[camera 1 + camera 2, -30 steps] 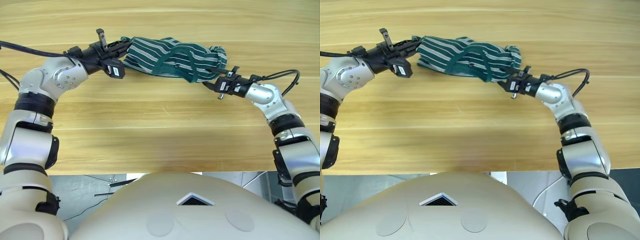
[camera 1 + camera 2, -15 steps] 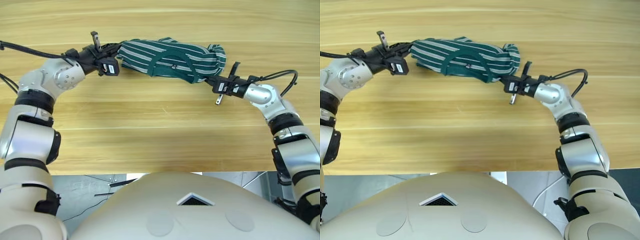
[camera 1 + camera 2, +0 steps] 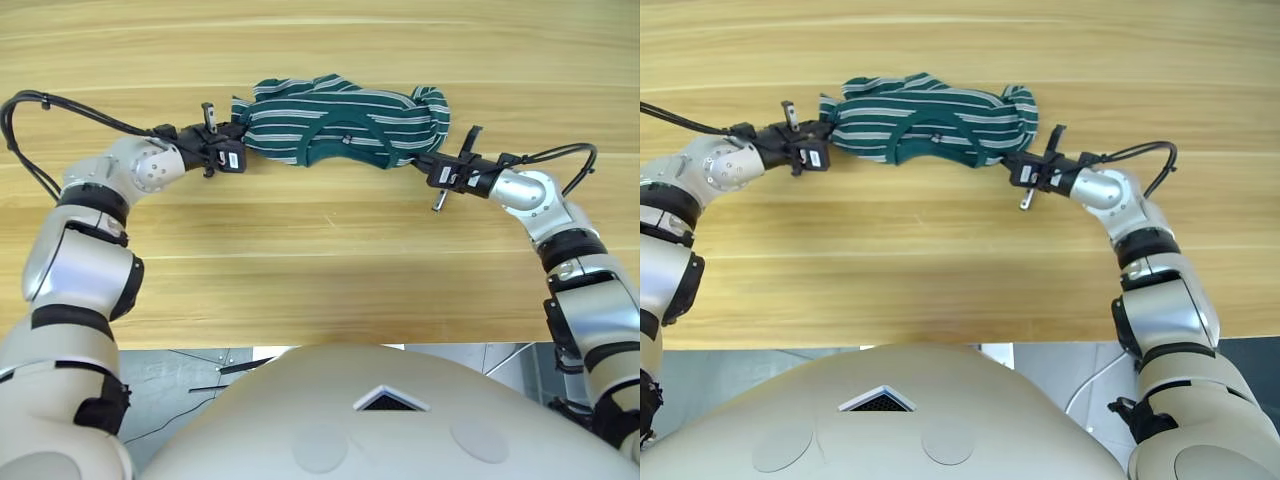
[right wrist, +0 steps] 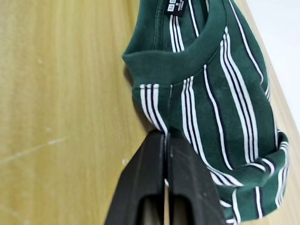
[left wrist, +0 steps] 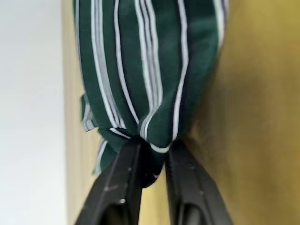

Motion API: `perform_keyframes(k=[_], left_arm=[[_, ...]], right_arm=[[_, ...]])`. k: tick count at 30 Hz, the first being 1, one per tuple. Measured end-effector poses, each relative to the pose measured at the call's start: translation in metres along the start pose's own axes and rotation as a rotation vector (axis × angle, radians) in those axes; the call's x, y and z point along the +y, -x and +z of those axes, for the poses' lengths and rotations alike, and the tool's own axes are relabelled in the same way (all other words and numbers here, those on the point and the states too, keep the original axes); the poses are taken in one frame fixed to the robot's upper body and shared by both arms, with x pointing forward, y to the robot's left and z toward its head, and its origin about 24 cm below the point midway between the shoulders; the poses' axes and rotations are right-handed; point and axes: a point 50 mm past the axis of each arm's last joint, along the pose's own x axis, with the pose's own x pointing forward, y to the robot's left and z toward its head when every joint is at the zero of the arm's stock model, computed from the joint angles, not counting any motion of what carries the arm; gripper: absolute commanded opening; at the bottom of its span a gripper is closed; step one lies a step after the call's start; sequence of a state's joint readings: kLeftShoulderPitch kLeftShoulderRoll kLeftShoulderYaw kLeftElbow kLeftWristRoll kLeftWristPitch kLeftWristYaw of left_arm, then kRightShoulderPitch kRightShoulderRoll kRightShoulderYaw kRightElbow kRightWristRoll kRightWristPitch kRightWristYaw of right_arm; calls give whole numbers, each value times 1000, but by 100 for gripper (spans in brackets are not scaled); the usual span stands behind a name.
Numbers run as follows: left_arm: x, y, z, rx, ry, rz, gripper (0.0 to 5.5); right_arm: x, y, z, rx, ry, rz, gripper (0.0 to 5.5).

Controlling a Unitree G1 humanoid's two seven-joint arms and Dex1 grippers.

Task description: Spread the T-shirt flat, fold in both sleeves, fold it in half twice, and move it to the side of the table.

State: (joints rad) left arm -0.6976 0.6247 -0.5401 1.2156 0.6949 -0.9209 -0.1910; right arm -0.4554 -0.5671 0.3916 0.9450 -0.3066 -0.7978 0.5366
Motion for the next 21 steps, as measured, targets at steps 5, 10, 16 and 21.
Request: perform_keyframes(k=[5, 10, 16, 21], left_arm=[[3, 2, -6, 61, -25, 41, 193], [7, 9, -17, 138, -50, 36, 265], [7, 23, -27, 194, -80, 19, 287], [-5, 34, -14, 55, -58, -32, 287]], right_arm=[[1, 0, 0, -1, -1, 2, 0], [2, 0, 0, -1, -3, 2, 0], [3, 0, 1, -9, -4, 0, 0], [4, 1, 1, -10, -5, 1, 0]])
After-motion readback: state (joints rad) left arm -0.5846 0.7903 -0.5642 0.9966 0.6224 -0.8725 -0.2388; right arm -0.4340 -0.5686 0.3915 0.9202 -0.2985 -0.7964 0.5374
